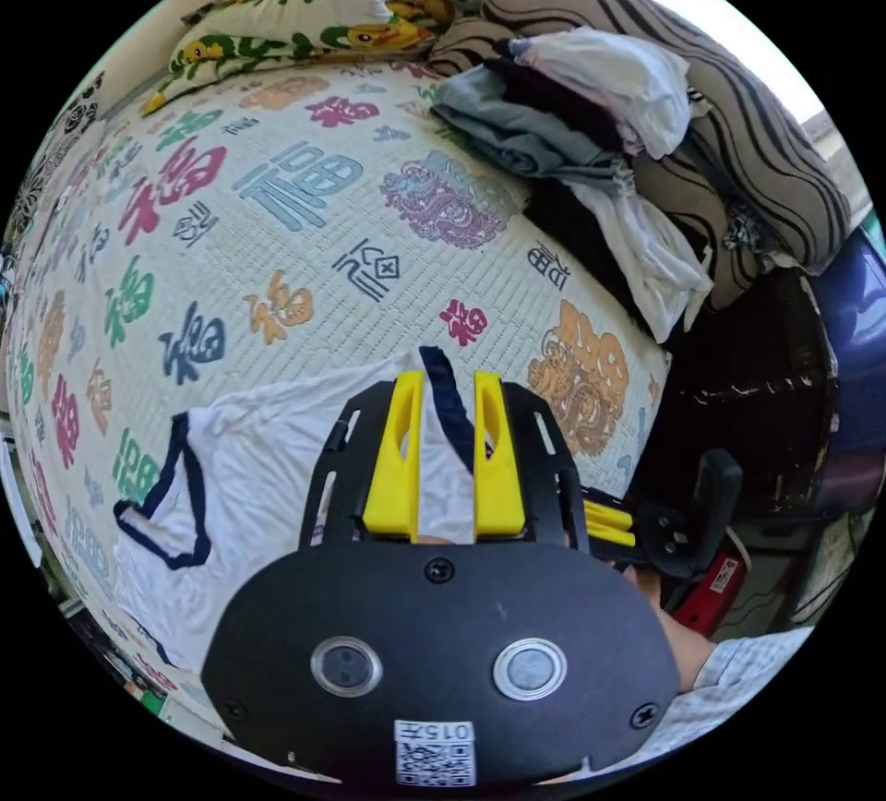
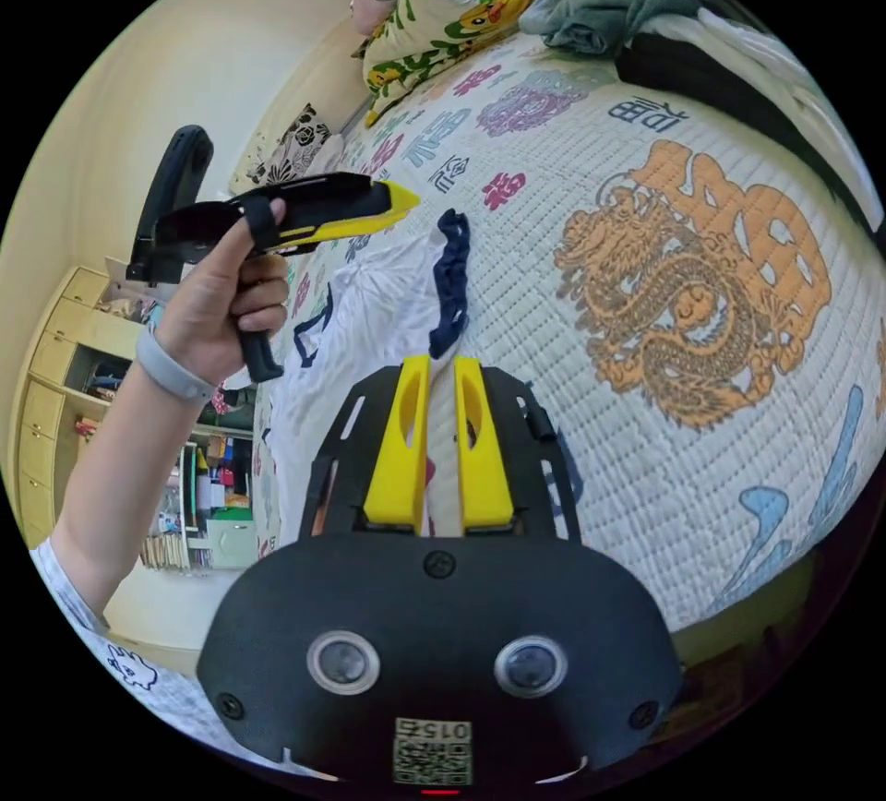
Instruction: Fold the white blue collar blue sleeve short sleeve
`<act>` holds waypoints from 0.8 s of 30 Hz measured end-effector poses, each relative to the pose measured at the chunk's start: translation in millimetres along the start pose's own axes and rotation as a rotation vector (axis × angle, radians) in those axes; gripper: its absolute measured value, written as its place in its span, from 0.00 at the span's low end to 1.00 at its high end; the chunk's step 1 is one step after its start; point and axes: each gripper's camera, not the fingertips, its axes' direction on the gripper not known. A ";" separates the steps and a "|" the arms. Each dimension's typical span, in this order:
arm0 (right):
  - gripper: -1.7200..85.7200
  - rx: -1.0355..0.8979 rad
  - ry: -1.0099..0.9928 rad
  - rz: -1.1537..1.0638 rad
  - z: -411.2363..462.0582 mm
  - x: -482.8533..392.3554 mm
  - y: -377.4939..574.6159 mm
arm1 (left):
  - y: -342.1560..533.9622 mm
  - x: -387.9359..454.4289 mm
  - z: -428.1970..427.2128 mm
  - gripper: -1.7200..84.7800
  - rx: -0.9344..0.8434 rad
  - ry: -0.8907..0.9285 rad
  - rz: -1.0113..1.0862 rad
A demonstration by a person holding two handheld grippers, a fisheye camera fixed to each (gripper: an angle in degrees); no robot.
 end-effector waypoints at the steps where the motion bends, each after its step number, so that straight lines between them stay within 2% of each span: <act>1: 0.09 0.004 0.004 0.016 0.4 3.5 -3.4 | -10.5 1.7 14.8 0.13 -0.015 -0.010 0.005; 6: 0.08 -0.039 -0.065 0.049 6.0 9.6 -10.2 | -37.0 1.7 64.7 0.10 -0.100 -0.138 0.028; 8: 0.07 -0.020 -0.031 0.022 0.2 3.3 -6.7 | -39.6 -0.3 65.2 0.07 -0.055 -0.142 0.024; 15: 0.06 0.066 -0.065 -0.109 -25.9 -38.1 19.5 | 2.2 -46.3 13.3 0.04 0.247 0.078 -0.082; 19: 0.06 0.015 -0.061 -0.317 -26.3 -92.3 40.2 | 65.5 -103.1 -9.7 0.04 0.375 0.103 -0.222; 24: 0.07 -0.176 0.061 -0.487 13.4 -140.4 69.0 | 117.8 -147.9 7.6 0.11 0.326 0.128 -0.375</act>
